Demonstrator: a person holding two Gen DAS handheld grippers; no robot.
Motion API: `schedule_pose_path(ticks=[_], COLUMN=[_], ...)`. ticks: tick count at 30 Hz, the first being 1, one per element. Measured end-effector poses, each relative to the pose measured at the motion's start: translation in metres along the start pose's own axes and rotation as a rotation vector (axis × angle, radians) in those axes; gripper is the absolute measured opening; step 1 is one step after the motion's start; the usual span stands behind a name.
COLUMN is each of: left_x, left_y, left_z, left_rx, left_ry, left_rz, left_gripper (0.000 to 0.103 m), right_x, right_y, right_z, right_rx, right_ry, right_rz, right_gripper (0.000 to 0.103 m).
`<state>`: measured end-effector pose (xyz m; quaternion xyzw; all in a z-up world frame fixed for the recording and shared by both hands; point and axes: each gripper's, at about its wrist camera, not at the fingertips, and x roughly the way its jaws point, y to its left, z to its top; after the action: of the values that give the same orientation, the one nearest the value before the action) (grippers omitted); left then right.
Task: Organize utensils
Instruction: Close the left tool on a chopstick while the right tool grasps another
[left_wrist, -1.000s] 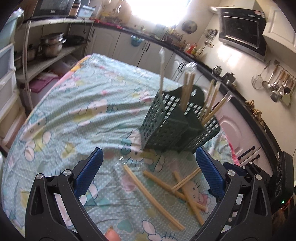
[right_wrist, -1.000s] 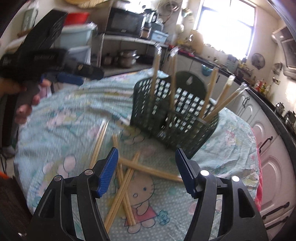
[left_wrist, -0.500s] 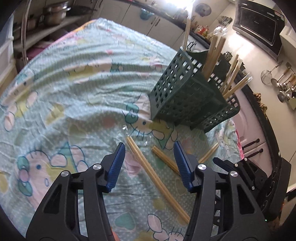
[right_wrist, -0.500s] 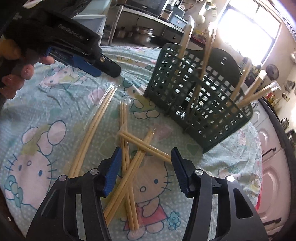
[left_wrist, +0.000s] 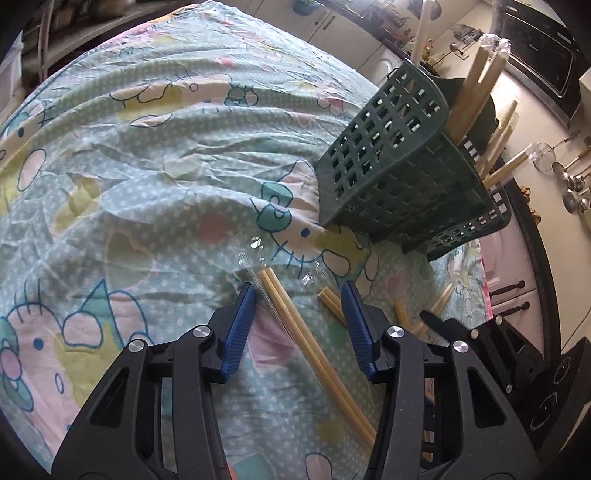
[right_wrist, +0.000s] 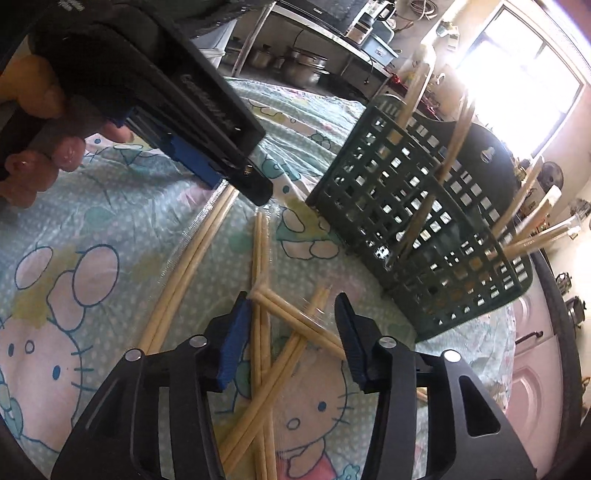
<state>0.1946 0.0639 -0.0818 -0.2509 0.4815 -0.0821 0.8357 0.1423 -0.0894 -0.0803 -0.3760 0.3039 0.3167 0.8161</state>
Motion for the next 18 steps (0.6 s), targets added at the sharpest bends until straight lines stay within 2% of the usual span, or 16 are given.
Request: schedule_pose_path(ticks=[2,5,9,14,18], left_x=[0.001,0.004,0.008,0.012,0.012], left_y=[0.001,0.001,0.003,0.008,0.013], left_z=[0.003,0.009,0.015,0.019,0.021], left_rx=[-0.002,-0.001,-0.003,-0.016,-0.020], left_ry=[0.001,0.006,0.008,0.004,0.004], left_rz=[0.004,0.021,0.039,0.057,0.043], left_gripper=[0.038,0.034,0.026,0.011,0.006], right_x=[0.002,0.003,0.001,-0.015,-0.029], right_y=[-0.001,-0.005,-0.008,-0.026,-0.045], right_z=[0.002,0.004,0.007,0.009,0.007], right_rx=[0.005,0.011,0.021,0.091,0.172], right_ry=[0.002,0.000,-0.022,-0.070,-0.104], right_rz=[0.009,0.013,-0.005,-0.015,-0.013], right_gripper=[0.031,0.025,0.021,0.019,0.018])
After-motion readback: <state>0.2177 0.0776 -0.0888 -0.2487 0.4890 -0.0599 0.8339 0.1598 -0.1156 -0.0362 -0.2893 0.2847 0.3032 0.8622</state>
